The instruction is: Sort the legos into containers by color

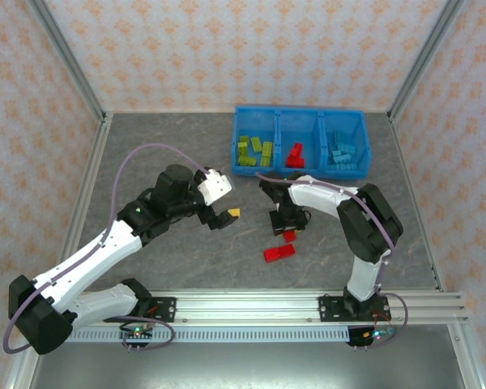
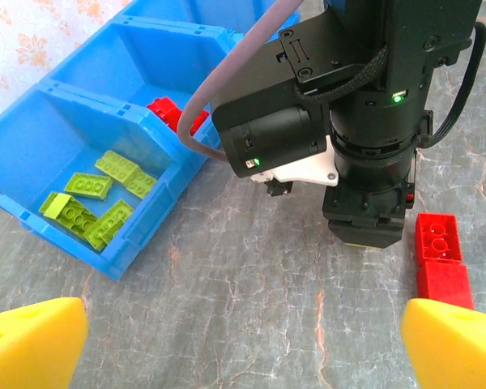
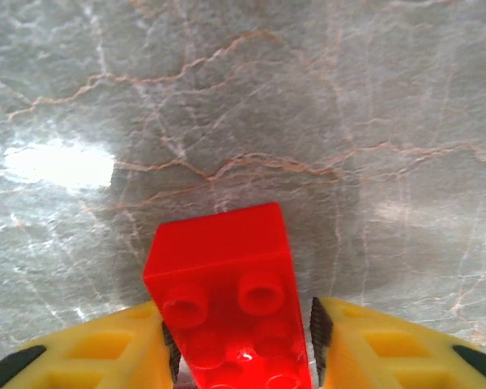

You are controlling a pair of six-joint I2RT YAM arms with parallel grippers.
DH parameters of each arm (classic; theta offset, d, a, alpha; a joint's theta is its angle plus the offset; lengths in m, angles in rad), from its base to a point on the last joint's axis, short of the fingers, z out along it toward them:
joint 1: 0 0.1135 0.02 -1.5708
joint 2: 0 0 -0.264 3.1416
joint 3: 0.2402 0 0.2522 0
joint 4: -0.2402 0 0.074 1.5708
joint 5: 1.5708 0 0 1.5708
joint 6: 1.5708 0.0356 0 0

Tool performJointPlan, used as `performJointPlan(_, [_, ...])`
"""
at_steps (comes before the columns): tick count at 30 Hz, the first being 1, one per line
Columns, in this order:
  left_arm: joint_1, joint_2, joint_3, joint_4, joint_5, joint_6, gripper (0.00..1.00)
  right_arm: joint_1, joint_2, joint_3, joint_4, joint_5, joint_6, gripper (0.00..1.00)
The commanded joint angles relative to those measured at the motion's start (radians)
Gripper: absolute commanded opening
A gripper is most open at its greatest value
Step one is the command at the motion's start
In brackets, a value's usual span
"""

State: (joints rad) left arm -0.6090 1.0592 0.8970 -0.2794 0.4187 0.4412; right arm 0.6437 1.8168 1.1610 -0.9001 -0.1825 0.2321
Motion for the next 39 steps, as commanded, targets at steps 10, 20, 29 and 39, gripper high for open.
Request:
performJointPlan(10, [-0.011,-0.041,-0.035,0.038,0.005,-0.016,1.0,-0.141,-0.286,0.041,0.178,0.083,0.091,0.31])
performJointPlan(20, [-0.014,-0.023,-0.009,0.037,0.011,-0.025,1.0,-0.292,-0.092,0.384,0.368,0.279,0.035,0.31])
performJointPlan(29, [-0.015,-0.002,0.01,0.017,-0.043,-0.065,1.0,-0.341,0.258,0.693,0.367,0.278,-0.038,0.33])
performJointPlan(39, [-0.056,0.076,0.044,0.039,-0.055,-0.122,1.0,-0.354,0.296,0.816,0.258,0.239,-0.056,0.54])
